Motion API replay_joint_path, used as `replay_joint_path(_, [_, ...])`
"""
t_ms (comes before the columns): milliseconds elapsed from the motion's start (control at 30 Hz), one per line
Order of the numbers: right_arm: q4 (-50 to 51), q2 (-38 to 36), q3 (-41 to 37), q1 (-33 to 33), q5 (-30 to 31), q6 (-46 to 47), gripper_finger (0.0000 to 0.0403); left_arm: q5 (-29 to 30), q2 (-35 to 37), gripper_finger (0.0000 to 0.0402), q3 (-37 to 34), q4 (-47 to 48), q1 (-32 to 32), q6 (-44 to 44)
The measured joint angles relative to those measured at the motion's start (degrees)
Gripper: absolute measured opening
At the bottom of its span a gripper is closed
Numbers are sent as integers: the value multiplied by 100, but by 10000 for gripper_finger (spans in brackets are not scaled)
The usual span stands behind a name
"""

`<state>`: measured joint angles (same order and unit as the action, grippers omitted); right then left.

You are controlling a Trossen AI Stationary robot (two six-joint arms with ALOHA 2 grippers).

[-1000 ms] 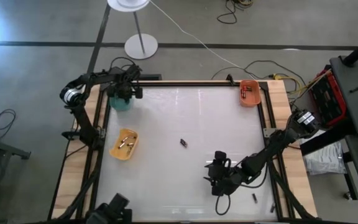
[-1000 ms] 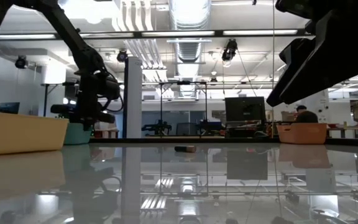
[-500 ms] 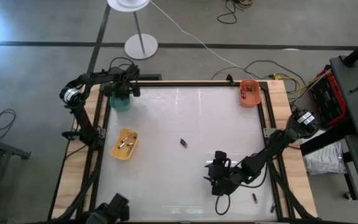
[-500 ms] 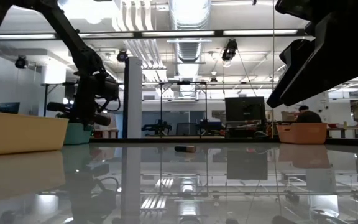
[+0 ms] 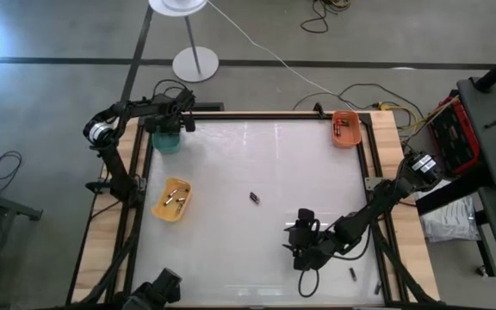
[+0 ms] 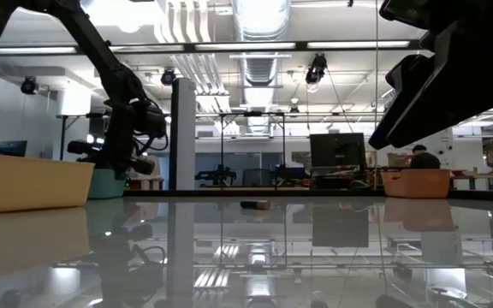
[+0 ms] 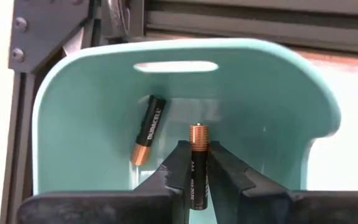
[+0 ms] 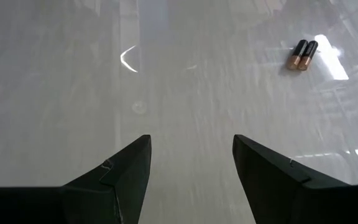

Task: Sort batteries
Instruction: Put the black battery into the green bin

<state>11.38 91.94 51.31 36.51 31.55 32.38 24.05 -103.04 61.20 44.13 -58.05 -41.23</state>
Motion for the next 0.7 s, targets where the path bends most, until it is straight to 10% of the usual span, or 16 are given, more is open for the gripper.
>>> replay_joint_path(433, [-289, -66, -2, -230, 144, 59, 219, -51, 10, 121, 114, 493, 12, 323])
replay_joint_path(700, [-260, 86, -2, -1843, -135, -78, 219, -70, 956, 193, 185, 1251, 514, 805])
